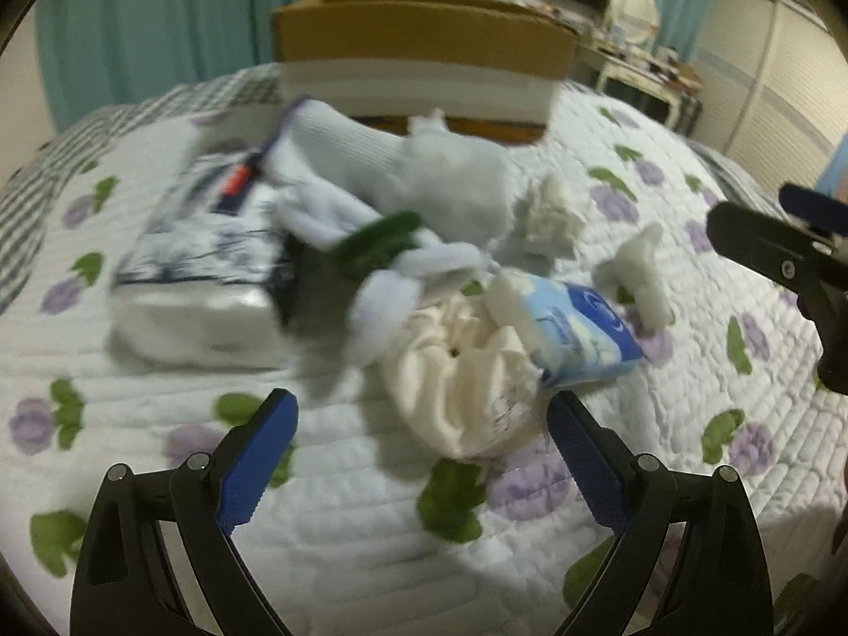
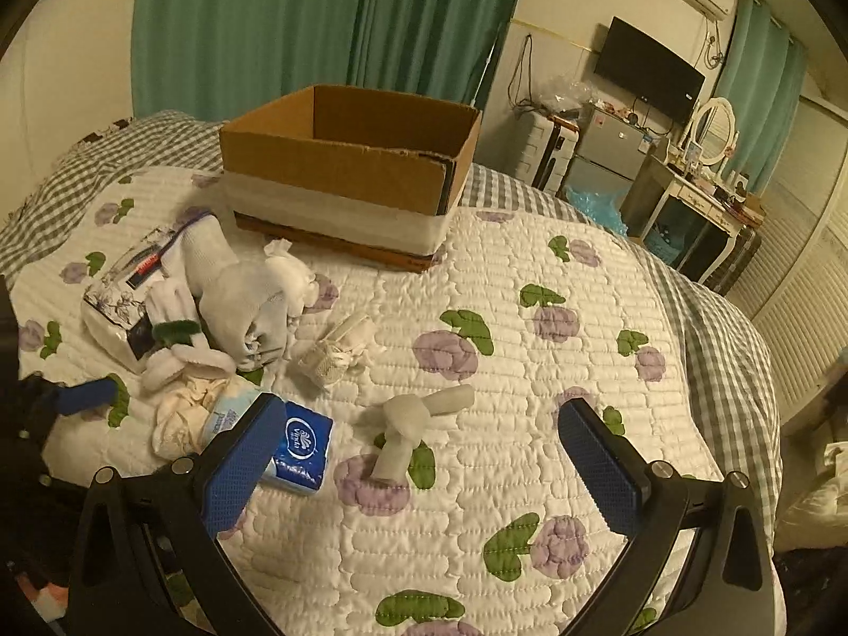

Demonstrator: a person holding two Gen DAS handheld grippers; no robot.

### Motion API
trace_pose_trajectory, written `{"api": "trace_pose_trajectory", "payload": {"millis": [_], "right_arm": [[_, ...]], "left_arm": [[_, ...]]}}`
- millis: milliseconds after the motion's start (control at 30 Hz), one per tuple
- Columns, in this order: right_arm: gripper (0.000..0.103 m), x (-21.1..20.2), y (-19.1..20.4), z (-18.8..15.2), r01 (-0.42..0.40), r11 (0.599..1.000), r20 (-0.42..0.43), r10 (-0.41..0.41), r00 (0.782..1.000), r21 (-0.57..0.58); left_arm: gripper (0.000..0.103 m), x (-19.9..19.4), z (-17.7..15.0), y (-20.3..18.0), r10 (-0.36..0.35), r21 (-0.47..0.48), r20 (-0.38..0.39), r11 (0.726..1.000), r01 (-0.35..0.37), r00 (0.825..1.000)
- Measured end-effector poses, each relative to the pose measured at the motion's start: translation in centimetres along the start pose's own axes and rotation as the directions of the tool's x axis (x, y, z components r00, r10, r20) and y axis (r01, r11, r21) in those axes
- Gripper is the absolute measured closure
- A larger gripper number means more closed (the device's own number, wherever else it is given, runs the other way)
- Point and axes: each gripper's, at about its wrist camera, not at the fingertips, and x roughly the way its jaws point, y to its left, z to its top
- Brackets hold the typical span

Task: Organize soft objects
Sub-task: 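Lower the left gripper onto the beige lace sock bundle and close it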

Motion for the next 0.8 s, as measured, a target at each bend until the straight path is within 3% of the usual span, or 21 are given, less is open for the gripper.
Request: {"api": "trace_pose_trajectory", "payload": {"millis": [133, 200, 300, 567, 800], "right_arm": [[0.0, 0.7, 0.4, 0.0, 0.004, 1.0, -0.02, -0.005, 1.0, -0.007], [0.0, 0.8, 0.5, -0.1, -0.004, 1.0, -0.022, 0.004, 1.0, -0.008], [0.0, 1.0, 0.5, -0.2, -0.036, 0.999, -0.022, 0.036, 0.999, 0.003], [0.0, 1.7, 1.0, -0.5, -0.136, 0.99, -0.034, 0.137, 0.99, 0.041], [0.0, 3.2, 3.6, -0.9, -0.237, 0.971, -0.085, 0.239, 0.967, 0.029]], "left_arm": [[0.013, 1.3, 0.7, -0.1, 0.001, 0.039, 0.012, 0.999, -0.001, 1.0], [0.05, 1.9, 0.7, 0.0, -0.024, 0.041, 0.001, 0.999, 0.024, 1.0], [0.067, 1.3, 0.5, 0.7, -0.065, 0.027, 0.007, 0.998, 0.065, 0.998], [0.076, -2.8, -0.4, 3.2, -0.036, -0.026, 0.057, 0.999, 0.038, 0.998], [0.076, -4.8, -0.2, 4.6, -0.019, -0.066, 0.091, 0.997, 0.025, 0.996]]}}
